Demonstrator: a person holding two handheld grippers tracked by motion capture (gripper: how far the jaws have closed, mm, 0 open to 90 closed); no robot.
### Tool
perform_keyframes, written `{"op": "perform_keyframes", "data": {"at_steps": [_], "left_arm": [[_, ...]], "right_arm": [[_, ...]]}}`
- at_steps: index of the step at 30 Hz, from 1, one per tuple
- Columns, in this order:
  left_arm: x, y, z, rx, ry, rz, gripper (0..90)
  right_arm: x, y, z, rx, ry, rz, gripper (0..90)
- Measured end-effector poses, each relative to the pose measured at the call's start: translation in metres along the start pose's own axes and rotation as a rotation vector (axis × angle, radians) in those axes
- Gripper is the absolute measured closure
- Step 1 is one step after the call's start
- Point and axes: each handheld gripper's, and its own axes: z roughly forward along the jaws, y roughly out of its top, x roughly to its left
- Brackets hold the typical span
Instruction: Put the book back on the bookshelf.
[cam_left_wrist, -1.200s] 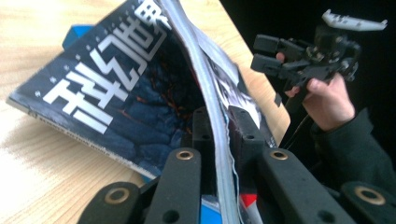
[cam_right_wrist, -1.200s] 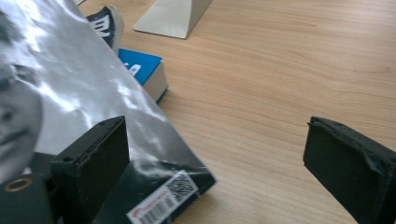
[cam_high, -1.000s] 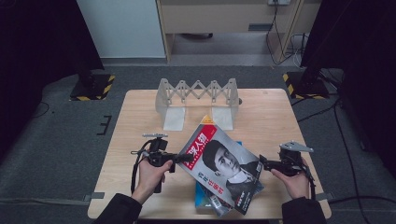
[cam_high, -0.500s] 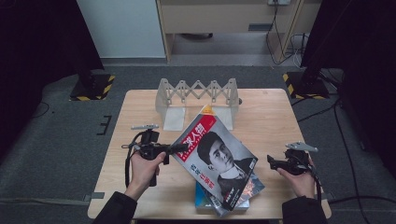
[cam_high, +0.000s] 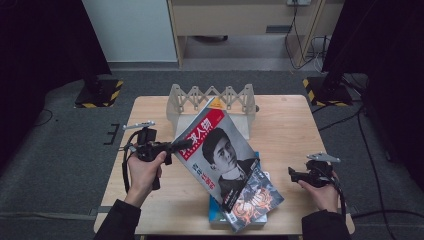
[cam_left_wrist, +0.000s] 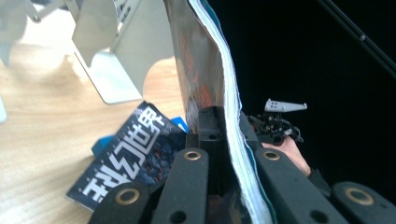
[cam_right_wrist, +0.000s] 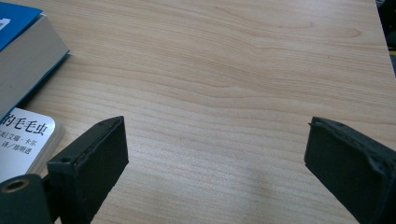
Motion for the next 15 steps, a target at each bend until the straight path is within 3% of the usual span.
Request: {"op": "perform_keyframes", "data": {"at_steps": [7,10,15], "left_arm": [[-0.006,0.015,-0.016,-0.074,0.065,0.062,86.0],[-0.004,0.018,-0.028,-0.107,0.089,0.053,86.0],[-0.001,0.024,-0.051,-0.174,0.085,0.028,86.0]], "right_arm": [[-0.002,-0.001,0.002,0.011,-0.007,-0.005,6.3],[-0.002,-0.001,0.003,0.018,-0.009,0.003,6.2],[-0.005,-0.002,0.004,0.027,-0.016,0.003,6.2]]}}
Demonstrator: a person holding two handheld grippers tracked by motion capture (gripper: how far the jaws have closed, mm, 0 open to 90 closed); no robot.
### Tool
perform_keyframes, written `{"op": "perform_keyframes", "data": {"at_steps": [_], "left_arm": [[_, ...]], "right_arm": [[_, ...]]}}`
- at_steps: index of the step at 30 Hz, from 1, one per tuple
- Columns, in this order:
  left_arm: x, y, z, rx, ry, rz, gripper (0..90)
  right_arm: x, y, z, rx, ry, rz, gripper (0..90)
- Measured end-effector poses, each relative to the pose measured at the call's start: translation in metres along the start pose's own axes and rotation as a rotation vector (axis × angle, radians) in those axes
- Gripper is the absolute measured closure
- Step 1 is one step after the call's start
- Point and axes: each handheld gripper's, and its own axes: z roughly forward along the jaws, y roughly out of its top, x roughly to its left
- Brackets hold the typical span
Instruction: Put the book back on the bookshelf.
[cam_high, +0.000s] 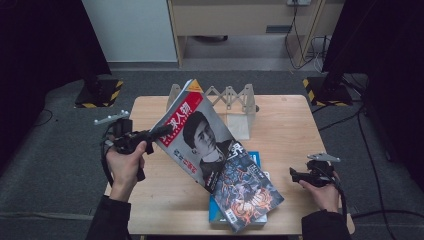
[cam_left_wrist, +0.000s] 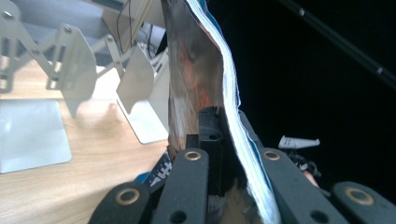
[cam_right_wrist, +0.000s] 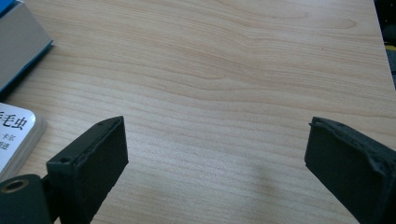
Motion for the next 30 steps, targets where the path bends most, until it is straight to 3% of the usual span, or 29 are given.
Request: {"op": "perform_keyframes", "data": {"at_steps": [4,14,19,23,30], "left_arm": [[0.005,0.006,-0.018,-0.047,0.02,0.002,86.0],[0.017,0.014,-0.045,-0.106,0.141,0.024,86.0],[0.021,0.018,-0.058,-0.134,0.162,0.021,86.0],[0.021,0.022,-0.068,-0.151,0.189,0.044,86.1],[0.023,0.027,-0.071,-0.157,0.283,0.099,86.1]], "right_arm": [[-0.002,-0.002,0.002,0.011,-0.004,0.003,6.2],[-0.002,-0.002,0.004,0.02,-0.01,-0.008,5.9],[-0.003,-0.003,0.004,0.022,-0.012,-0.01,5.9],[-0.003,-0.003,0.005,0.028,-0.01,-0.021,5.8],[-0.003,-0.005,0.008,0.038,-0.007,-0.031,5.7]]}}
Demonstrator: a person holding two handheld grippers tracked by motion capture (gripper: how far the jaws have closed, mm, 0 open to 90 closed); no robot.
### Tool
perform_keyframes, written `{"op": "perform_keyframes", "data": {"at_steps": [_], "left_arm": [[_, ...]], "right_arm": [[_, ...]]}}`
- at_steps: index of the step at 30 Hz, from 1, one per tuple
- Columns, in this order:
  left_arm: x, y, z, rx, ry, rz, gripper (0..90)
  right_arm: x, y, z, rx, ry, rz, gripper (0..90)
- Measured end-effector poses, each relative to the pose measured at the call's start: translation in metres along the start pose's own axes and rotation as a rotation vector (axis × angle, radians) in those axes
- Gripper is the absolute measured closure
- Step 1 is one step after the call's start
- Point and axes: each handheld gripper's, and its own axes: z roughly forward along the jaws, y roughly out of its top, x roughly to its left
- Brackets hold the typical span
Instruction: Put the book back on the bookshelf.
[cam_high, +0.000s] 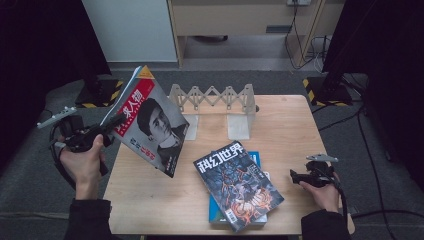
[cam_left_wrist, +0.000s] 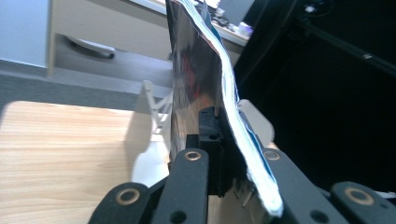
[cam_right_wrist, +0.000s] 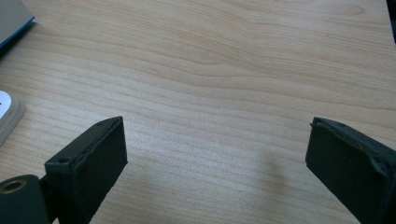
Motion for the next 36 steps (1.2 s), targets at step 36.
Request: {"op": "perform_keyframes", "data": {"at_steps": [36], "left_arm": [[0.003,0.011,0.104,0.025,0.189,0.126,86.1]], "right_arm": [[0.002,-0.007,0.01,0.032,0.028,-0.028,5.4]]}}
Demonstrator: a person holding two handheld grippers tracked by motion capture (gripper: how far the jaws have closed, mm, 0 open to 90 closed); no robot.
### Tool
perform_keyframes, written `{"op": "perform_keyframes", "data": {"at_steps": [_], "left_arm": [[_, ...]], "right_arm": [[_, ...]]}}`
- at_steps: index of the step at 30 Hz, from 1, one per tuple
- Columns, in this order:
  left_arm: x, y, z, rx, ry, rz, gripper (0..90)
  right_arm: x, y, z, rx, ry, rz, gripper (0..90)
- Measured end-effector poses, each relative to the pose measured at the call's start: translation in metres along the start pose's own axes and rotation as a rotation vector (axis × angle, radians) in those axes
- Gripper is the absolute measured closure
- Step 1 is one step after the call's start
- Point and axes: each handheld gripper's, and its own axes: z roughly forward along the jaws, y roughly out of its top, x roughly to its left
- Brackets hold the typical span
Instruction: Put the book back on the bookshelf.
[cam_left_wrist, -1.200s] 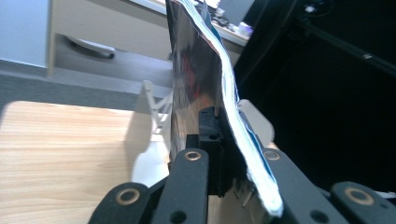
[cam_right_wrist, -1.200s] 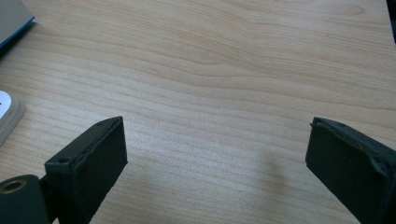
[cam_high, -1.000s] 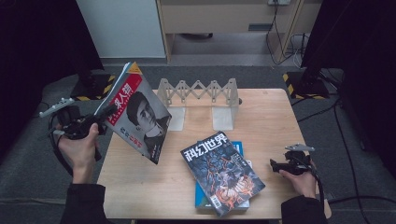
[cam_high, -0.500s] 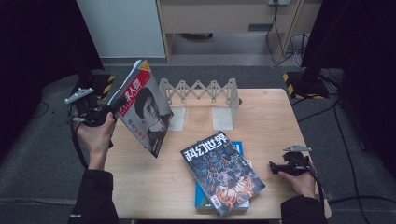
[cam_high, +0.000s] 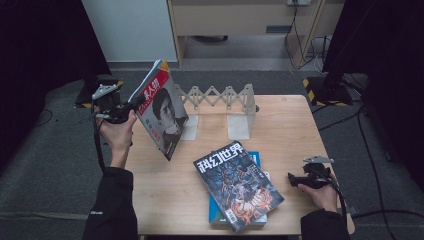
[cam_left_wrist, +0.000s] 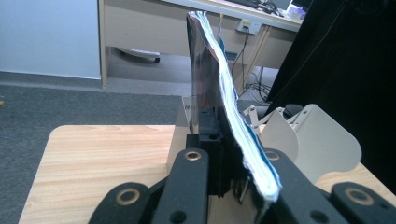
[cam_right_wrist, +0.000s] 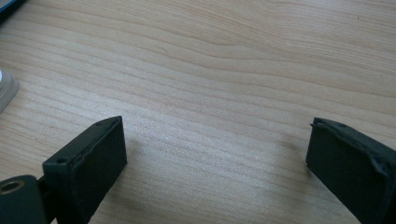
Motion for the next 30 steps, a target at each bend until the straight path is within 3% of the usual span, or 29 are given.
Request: {"op": "perform_keyframes", "data": {"at_steps": [9,15,21,30], "left_arm": [[-0.009,0.0,0.024,-0.005,0.054,0.055,86.1],[-0.012,-0.005,0.03,-0.004,0.09,0.096,86.1],[-0.009,-0.011,0.03,0.006,0.086,0.087,86.0],[-0.01,-0.018,0.022,0.041,0.068,0.109,85.7]], "right_arm": [[0.0,0.0,0.0,-0.003,0.001,-0.006,5.5],[0.001,0.001,0.0,-0.003,-0.002,-0.009,5.6],[0.001,0.001,0.0,-0.004,-0.003,-0.014,5.7],[0.001,0.0,0.0,-0.005,-0.004,-0.012,5.9]]}}
